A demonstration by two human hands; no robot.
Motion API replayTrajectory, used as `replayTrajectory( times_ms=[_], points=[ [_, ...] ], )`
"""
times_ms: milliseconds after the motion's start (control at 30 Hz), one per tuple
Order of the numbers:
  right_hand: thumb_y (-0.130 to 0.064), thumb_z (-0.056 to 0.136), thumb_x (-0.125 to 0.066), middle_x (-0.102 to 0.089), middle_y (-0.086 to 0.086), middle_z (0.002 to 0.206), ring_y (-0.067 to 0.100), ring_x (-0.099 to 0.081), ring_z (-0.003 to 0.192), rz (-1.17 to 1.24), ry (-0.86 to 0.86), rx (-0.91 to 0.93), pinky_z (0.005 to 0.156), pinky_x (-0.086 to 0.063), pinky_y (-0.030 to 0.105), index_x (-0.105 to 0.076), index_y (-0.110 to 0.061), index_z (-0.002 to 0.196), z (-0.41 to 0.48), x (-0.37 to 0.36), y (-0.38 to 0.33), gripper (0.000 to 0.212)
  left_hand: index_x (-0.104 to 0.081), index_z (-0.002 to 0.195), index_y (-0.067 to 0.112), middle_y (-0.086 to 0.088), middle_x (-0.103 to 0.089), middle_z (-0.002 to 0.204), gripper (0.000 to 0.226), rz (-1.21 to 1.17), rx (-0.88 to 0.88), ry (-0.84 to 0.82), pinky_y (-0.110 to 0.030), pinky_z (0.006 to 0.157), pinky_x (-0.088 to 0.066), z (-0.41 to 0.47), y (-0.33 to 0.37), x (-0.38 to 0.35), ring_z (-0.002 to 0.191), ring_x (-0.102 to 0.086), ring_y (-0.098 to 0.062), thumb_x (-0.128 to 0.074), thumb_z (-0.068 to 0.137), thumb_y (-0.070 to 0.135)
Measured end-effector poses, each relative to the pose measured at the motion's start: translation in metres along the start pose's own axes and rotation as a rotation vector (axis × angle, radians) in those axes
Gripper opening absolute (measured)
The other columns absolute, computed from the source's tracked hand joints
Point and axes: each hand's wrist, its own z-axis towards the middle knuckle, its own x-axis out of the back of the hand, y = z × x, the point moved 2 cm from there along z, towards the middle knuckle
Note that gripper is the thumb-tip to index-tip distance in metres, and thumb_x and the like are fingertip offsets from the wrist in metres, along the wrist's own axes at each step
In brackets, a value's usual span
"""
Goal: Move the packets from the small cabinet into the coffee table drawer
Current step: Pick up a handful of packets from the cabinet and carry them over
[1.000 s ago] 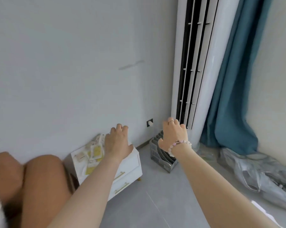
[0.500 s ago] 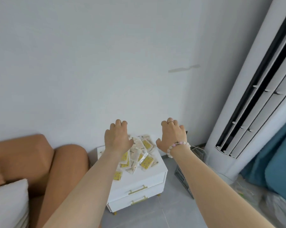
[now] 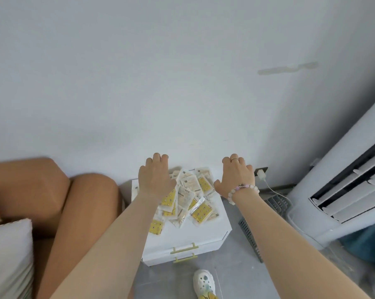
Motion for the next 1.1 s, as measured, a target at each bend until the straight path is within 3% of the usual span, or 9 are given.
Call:
replayTrajectory(
  times_ms=[367, 533, 667, 867, 1033, 1100],
  points=[
    [-0.039, 0.087, -0.050, -0.043, 0.003, 0.125, 0.019, -0.044, 0.115, -0.002, -0.262, 0.069, 0.088, -0.037, 0.029, -0.042, -0.013, 0.127, 0.130, -0.084, 0.006, 0.049, -0.037, 0.132, 0.016, -0.002, -0.043, 0.124, 0.059, -0.003, 0.249, -0.146, -0.027, 0.074, -0.038, 0.095, -0.019, -0.061, 0.107, -0.048, -0.019, -0.058, 0.085, 0.044],
    [-0.048, 0.084, -0.054, -0.039, 0.005, 0.133, 0.021, -0.036, 0.126, -0.048, -0.450, 0.092, 0.094, -0.040, 0.031, -0.037, -0.012, 0.133, 0.157, -0.138, -0.007, 0.064, -0.039, 0.131, 0.016, -0.002, -0.044, 0.125, 0.059, -0.066, 0.388, -0.269, -0.030, 0.076, -0.043, 0.097, -0.045, -0.112, 0.110, -0.048, -0.021, -0.060, 0.082, 0.042],
    [-0.050, 0.085, -0.054, -0.038, 0.005, 0.139, 0.022, -0.034, 0.130, -0.061, -0.606, 0.033, 0.096, -0.039, 0.033, -0.032, -0.014, 0.139, 0.158, -0.192, -0.015, 0.069, -0.038, 0.130, 0.015, -0.003, -0.044, 0.123, 0.060, -0.069, 0.465, -0.398, -0.029, 0.072, -0.041, 0.085, -0.058, -0.168, 0.107, -0.048, -0.021, -0.061, 0.083, 0.045],
    [-0.045, 0.084, -0.059, -0.037, 0.006, 0.138, 0.023, -0.034, 0.131, -0.008, -0.784, -0.059, 0.097, -0.041, 0.037, -0.033, -0.014, 0.139, 0.148, -0.277, -0.038, 0.068, -0.035, 0.131, 0.017, -0.003, -0.042, 0.124, 0.061, -0.184, 0.537, -0.588, -0.030, 0.078, -0.041, 0.065, -0.053, -0.256, 0.111, -0.047, -0.022, -0.063, 0.083, 0.040],
    [-0.048, 0.080, -0.068, -0.037, 0.012, 0.140, 0.029, -0.036, 0.132, 0.175, -0.744, -0.226, 0.096, -0.042, 0.045, -0.030, -0.010, 0.141, 0.159, -0.326, -0.061, 0.082, -0.030, 0.138, 0.015, -0.005, -0.038, 0.130, 0.075, -0.266, 0.648, -0.636, -0.032, 0.086, -0.043, 0.058, -0.058, -0.314, 0.117, -0.043, -0.023, -0.066, 0.080, 0.045],
    [-0.054, 0.076, -0.070, -0.039, 0.014, 0.139, 0.032, -0.042, 0.129, 0.196, -0.737, -0.303, 0.094, -0.044, 0.047, -0.030, -0.007, 0.139, 0.169, -0.342, -0.069, 0.089, -0.027, 0.140, 0.015, -0.005, -0.035, 0.134, 0.082, -0.267, 0.600, -0.609, -0.032, 0.089, -0.042, 0.065, -0.054, -0.332, 0.119, -0.041, -0.024, -0.069, 0.077, 0.046]
  ],
)
